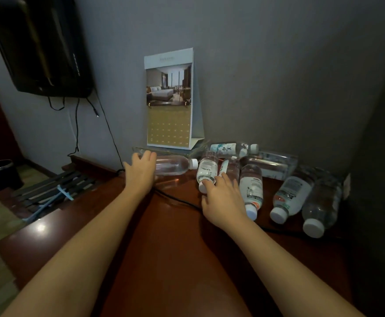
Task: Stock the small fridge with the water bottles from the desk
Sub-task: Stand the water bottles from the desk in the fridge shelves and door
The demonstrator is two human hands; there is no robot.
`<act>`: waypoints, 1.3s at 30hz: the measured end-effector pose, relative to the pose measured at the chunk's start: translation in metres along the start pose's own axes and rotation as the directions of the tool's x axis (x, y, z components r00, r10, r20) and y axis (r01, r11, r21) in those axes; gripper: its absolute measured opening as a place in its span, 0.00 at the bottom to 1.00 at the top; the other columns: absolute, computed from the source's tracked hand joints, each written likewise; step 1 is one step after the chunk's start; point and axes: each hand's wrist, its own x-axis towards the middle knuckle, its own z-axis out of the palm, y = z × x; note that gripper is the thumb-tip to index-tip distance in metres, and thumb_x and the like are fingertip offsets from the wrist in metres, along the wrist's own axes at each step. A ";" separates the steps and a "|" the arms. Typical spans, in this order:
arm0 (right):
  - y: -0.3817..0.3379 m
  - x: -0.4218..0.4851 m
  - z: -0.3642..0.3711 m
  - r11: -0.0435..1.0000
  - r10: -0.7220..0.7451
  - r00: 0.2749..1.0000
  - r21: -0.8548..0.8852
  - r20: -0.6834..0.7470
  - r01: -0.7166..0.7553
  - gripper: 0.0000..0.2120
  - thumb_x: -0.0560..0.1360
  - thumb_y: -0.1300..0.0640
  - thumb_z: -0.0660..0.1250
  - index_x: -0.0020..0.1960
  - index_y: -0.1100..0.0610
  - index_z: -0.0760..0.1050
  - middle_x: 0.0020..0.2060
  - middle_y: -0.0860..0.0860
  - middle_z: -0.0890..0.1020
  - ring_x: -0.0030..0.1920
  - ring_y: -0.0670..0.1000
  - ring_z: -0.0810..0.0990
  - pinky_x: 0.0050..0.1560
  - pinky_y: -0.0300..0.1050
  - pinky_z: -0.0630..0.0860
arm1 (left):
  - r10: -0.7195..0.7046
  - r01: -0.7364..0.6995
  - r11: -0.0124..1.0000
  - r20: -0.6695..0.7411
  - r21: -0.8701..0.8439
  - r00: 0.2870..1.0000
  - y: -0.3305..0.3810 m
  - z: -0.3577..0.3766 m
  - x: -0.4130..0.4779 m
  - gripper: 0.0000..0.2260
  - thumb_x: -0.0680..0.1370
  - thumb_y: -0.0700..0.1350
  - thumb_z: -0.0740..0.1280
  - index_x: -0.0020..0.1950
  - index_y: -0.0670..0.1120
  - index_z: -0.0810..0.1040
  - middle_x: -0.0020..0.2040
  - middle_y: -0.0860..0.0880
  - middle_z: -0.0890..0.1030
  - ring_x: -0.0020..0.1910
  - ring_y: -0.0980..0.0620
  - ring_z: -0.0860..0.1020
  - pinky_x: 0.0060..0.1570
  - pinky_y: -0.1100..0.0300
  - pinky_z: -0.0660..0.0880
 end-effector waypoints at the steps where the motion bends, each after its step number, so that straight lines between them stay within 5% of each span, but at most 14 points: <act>1: 0.000 -0.004 -0.006 1.000 -0.005 1.000 0.010 -0.016 0.005 0.19 0.77 0.54 0.57 0.67 0.55 0.66 0.66 0.56 0.68 0.71 0.57 0.57 0.73 0.55 0.51 | -0.012 0.012 1.000 -0.028 -0.017 1.000 -0.002 -0.008 -0.007 0.23 0.71 0.47 0.72 0.62 0.43 0.67 0.62 0.45 0.70 0.62 0.40 0.67 0.59 0.33 0.66; 5: -0.002 -0.033 -0.029 0.992 -0.006 0.996 0.127 -0.093 0.018 0.19 0.78 0.52 0.58 0.68 0.54 0.67 0.62 0.53 0.71 0.65 0.54 0.66 0.66 0.47 0.62 | -0.081 0.051 0.985 -0.181 -0.166 0.980 -0.008 -0.048 -0.053 0.28 0.68 0.58 0.72 0.61 0.44 0.71 0.58 0.46 0.75 0.58 0.42 0.73 0.62 0.39 0.65; 8: -0.012 -0.061 -0.047 0.959 0.001 0.992 0.280 -0.128 0.035 0.20 0.79 0.51 0.59 0.69 0.54 0.67 0.64 0.52 0.73 0.65 0.52 0.69 0.63 0.44 0.65 | -0.154 0.051 0.892 -0.196 -0.449 0.968 0.000 -0.078 -0.103 0.27 0.66 0.64 0.71 0.56 0.47 0.75 0.51 0.51 0.78 0.52 0.49 0.76 0.59 0.44 0.68; 11: -0.029 -0.091 -0.070 0.833 0.027 0.975 0.544 -0.221 0.100 0.17 0.80 0.53 0.59 0.67 0.55 0.71 0.62 0.50 0.77 0.63 0.49 0.74 0.62 0.41 0.68 | -0.170 0.189 0.461 0.122 -0.867 0.978 0.020 -0.107 -0.152 0.18 0.65 0.58 0.75 0.47 0.49 0.77 0.47 0.50 0.82 0.45 0.51 0.81 0.49 0.49 0.78; 13: -0.039 -0.111 -0.088 0.788 0.053 0.948 0.597 -0.315 0.154 0.16 0.80 0.55 0.59 0.66 0.54 0.73 0.59 0.48 0.79 0.60 0.46 0.76 0.59 0.35 0.70 | -0.067 0.327 0.129 0.321 -0.936 0.945 0.036 -0.125 -0.179 0.18 0.64 0.56 0.76 0.47 0.46 0.79 0.42 0.47 0.85 0.40 0.50 0.83 0.40 0.52 0.80; 16: -0.045 -0.140 -0.112 0.741 0.072 0.946 0.652 -0.315 0.161 0.17 0.80 0.55 0.58 0.68 0.48 0.68 0.51 0.38 0.77 0.49 0.35 0.77 0.48 0.23 0.70 | 0.102 0.376 -0.071 0.368 -0.924 0.924 0.059 -0.149 -0.212 0.24 0.61 0.58 0.71 0.50 0.42 0.80 0.37 0.49 0.85 0.36 0.52 0.83 0.32 0.63 0.77; 18: -0.043 -0.159 -0.129 0.678 0.111 0.959 0.726 -0.260 0.118 0.18 0.80 0.54 0.58 0.69 0.46 0.65 0.50 0.38 0.77 0.49 0.34 0.77 0.49 0.29 0.73 | 0.178 0.363 -0.096 0.343 -0.927 0.922 0.073 -0.166 -0.229 0.24 0.62 0.59 0.69 0.49 0.42 0.80 0.37 0.49 0.85 0.35 0.53 0.83 0.32 0.64 0.77; 22: -0.033 -0.199 -0.161 0.447 0.200 0.967 0.893 -0.157 0.052 0.21 0.79 0.49 0.59 0.72 0.46 0.63 0.64 0.45 0.75 0.60 0.44 0.76 0.62 0.46 0.73 | 0.317 0.362 -0.059 0.326 -0.930 0.891 0.100 -0.201 -0.254 0.29 0.61 0.68 0.63 0.49 0.47 0.79 0.43 0.49 0.85 0.44 0.51 0.84 0.41 0.59 0.79; 25: -0.027 -0.228 -0.183 0.309 0.264 0.953 0.949 -0.145 0.059 0.22 0.78 0.48 0.60 0.70 0.48 0.65 0.60 0.48 0.79 0.55 0.45 0.80 0.54 0.44 0.78 | 0.377 0.373 -0.046 0.330 -0.927 0.866 0.125 -0.227 -0.268 0.29 0.62 0.71 0.58 0.50 0.52 0.79 0.48 0.50 0.85 0.48 0.51 0.83 0.50 0.55 0.78; 30: -0.005 -0.272 -0.216 0.227 0.403 0.889 0.964 -0.219 0.135 0.12 0.78 0.52 0.62 0.61 0.49 0.69 0.43 0.45 0.84 0.41 0.43 0.84 0.34 0.36 0.78 | 0.478 0.364 -0.121 0.267 -0.924 0.837 0.170 -0.267 -0.295 0.23 0.66 0.70 0.56 0.47 0.57 0.79 0.48 0.54 0.85 0.50 0.54 0.82 0.56 0.53 0.75; 32: 0.009 -0.291 -0.231 0.236 0.430 0.869 0.959 -0.245 0.154 0.12 0.78 0.52 0.62 0.60 0.48 0.67 0.36 0.43 0.84 0.37 0.43 0.84 0.30 0.35 0.77 | 0.522 0.327 -0.134 0.214 -0.935 0.826 0.188 -0.280 -0.306 0.23 0.67 0.69 0.56 0.46 0.57 0.81 0.48 0.54 0.85 0.50 0.55 0.82 0.54 0.55 0.75; 36: 0.039 -0.334 -0.259 0.322 0.481 0.819 0.932 -0.314 0.168 0.18 0.77 0.49 0.62 0.66 0.48 0.65 0.45 0.45 0.82 0.42 0.44 0.84 0.36 0.37 0.79 | 0.626 0.269 -0.132 0.130 -0.954 0.769 0.232 -0.306 -0.326 0.23 0.69 0.68 0.55 0.49 0.57 0.80 0.48 0.53 0.85 0.49 0.55 0.82 0.52 0.56 0.76; 39: 0.063 -0.370 -0.280 0.395 0.517 0.769 0.902 -0.377 0.176 0.18 0.78 0.48 0.61 0.66 0.50 0.66 0.40 0.40 0.84 0.41 0.41 0.83 0.34 0.35 0.78 | 0.716 0.242 -0.146 0.067 -0.959 0.695 0.268 -0.323 -0.344 0.22 0.69 0.69 0.55 0.53 0.60 0.78 0.51 0.53 0.84 0.52 0.55 0.81 0.55 0.54 0.75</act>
